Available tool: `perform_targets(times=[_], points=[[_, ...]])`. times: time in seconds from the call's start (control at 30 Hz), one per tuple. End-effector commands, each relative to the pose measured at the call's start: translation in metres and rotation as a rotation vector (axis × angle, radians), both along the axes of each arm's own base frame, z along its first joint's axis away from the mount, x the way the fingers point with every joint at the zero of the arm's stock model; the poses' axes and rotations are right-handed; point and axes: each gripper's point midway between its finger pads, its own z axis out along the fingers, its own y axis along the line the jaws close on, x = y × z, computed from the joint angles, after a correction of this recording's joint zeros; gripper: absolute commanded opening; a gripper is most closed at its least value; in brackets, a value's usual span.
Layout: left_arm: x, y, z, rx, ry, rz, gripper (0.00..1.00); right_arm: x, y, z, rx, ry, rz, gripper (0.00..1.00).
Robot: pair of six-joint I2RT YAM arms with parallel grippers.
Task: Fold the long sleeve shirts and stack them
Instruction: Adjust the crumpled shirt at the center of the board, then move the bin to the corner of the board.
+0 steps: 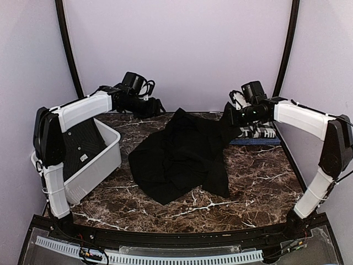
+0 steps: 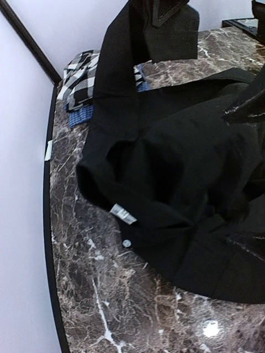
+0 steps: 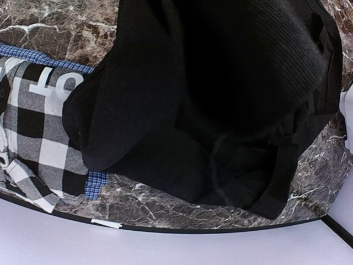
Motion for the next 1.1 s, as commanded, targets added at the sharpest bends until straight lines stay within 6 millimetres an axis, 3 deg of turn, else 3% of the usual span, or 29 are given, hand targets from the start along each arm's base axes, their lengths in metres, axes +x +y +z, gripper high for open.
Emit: perform_targets(times=[0.0, 0.07, 0.17, 0.3, 0.4, 0.63, 0.87, 1.07], points=[[-0.061, 0.0, 0.014, -0.009, 0.02, -0.052, 0.65, -0.014, 0.017, 0.012, 0.046, -0.04, 0.021, 0.0], [-0.09, 0.004, 0.004, 0.0, 0.06, -0.064, 0.65, -0.021, 0.023, 0.007, 0.051, -0.025, 0.037, 0.0], [-0.129, 0.025, -0.022, 0.03, 0.135, -0.042, 0.64, -0.031, 0.033, 0.004, 0.06, -0.01, 0.059, 0.0], [-0.155, 0.062, -0.055, 0.123, 0.188, 0.036, 0.63, -0.043, 0.045, -0.001, 0.062, 0.002, 0.085, 0.0], [-0.158, 0.087, -0.076, 0.228, 0.212, 0.107, 0.6, -0.048, 0.051, -0.008, 0.058, 0.021, 0.098, 0.0], [-0.128, 0.136, -0.1, 0.318, 0.243, 0.251, 0.48, -0.06, 0.061, -0.015, 0.062, 0.045, 0.126, 0.0], [-0.066, 0.175, -0.105, 0.298, 0.238, 0.377, 0.44, -0.069, 0.068, -0.026, 0.06, 0.065, 0.151, 0.0], [-0.033, 0.158, -0.098, 0.249, 0.217, 0.329, 0.44, -0.073, 0.067, -0.028, 0.052, 0.063, 0.159, 0.0]])
